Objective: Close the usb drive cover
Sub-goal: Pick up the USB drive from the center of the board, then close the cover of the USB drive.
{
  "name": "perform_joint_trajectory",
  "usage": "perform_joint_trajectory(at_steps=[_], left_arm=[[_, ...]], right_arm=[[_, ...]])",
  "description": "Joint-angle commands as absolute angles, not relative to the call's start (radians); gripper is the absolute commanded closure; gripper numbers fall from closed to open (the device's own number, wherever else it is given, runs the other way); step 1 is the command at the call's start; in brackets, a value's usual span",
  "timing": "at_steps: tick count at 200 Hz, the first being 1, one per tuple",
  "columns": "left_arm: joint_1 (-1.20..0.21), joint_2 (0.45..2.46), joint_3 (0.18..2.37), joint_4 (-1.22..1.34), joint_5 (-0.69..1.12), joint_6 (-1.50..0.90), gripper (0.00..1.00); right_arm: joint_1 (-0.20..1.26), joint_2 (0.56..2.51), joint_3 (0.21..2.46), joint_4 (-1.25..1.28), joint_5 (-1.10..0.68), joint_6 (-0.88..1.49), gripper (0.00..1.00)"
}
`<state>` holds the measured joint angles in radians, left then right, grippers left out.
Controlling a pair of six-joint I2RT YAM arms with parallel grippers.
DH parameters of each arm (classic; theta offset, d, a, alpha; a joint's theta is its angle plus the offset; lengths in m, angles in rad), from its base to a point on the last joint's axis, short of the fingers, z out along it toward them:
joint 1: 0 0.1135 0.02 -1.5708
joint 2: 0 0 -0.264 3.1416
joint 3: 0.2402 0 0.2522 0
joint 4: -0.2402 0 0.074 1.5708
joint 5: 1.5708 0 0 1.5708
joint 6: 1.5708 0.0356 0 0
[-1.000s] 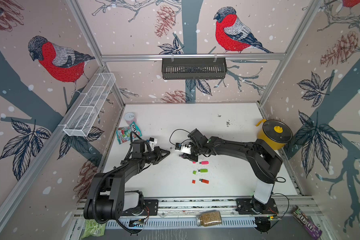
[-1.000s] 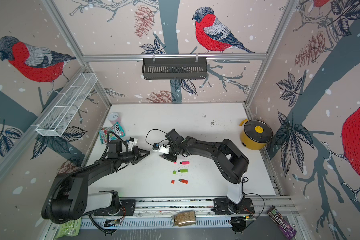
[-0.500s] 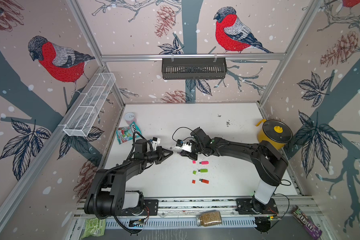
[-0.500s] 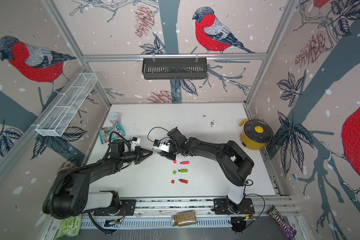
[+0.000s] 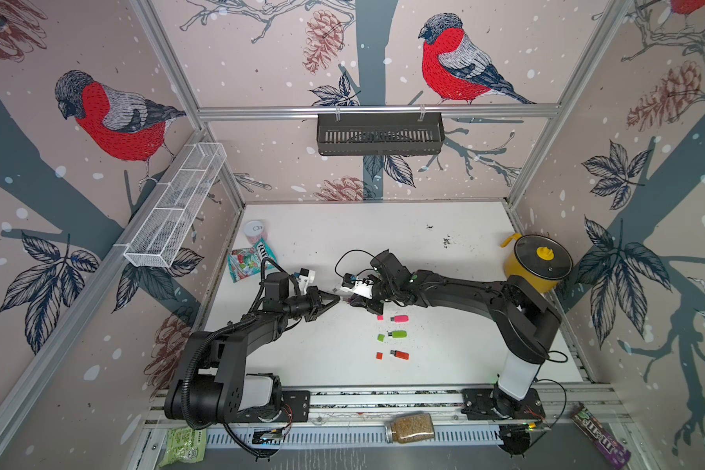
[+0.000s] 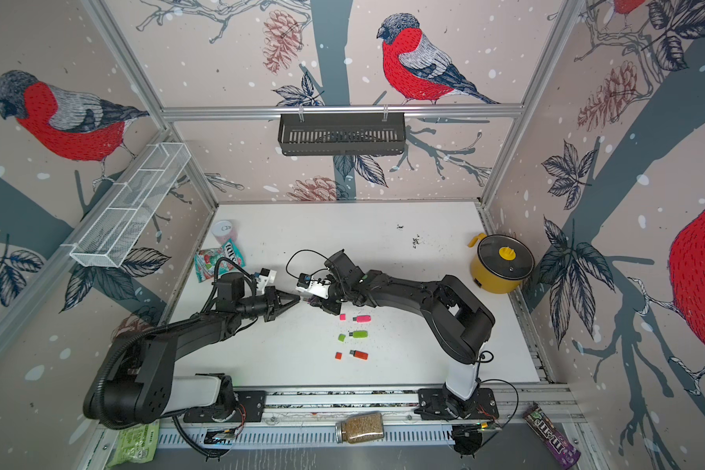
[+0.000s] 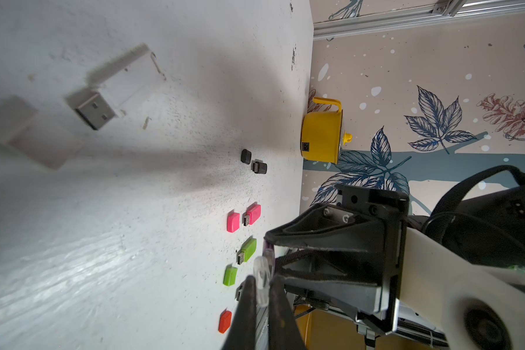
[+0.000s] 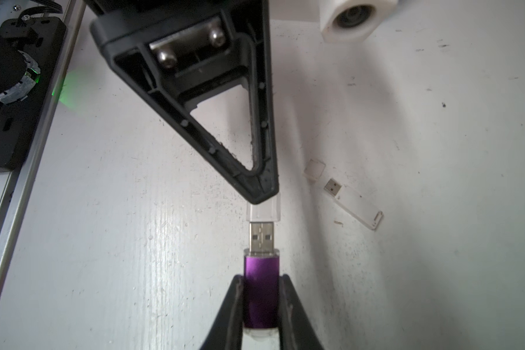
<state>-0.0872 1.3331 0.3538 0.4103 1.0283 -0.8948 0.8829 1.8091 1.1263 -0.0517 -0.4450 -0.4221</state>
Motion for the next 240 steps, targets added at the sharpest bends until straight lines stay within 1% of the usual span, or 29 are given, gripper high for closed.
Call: perform_joint_trajectory(at_steps=[1,79,110,176,240], left_arm=[[-0.090,1.328,0.354,0.456,1.055,-0.913,0.98],[-0.095,1.328,0.353,0.412,1.040,-0.881,0.99],[-0.097,1.323,0.354,0.412,1.036,-0.881,0.99],[-0.101,1.316,0.344,0.452,1.039,-0.921,0.98],[-0.102,1.314,0.331,0.496,1.055,-0.960,0.99]], right_arm=[[0.886,1.819,1.140,-0.038,-0.459,-0.413,0.80],[0.884,1.792,1.125,0.000,-0.462,-0.410,0.80],[0.877,1.771,1.105,0.027,-0.493,-0.389,0.80],[0.898,1.803,1.112,0.054,-0.488,-0.379,0.81],[0.877,1.798,1.081,0.167,-0.504,-0.347,0.81]])
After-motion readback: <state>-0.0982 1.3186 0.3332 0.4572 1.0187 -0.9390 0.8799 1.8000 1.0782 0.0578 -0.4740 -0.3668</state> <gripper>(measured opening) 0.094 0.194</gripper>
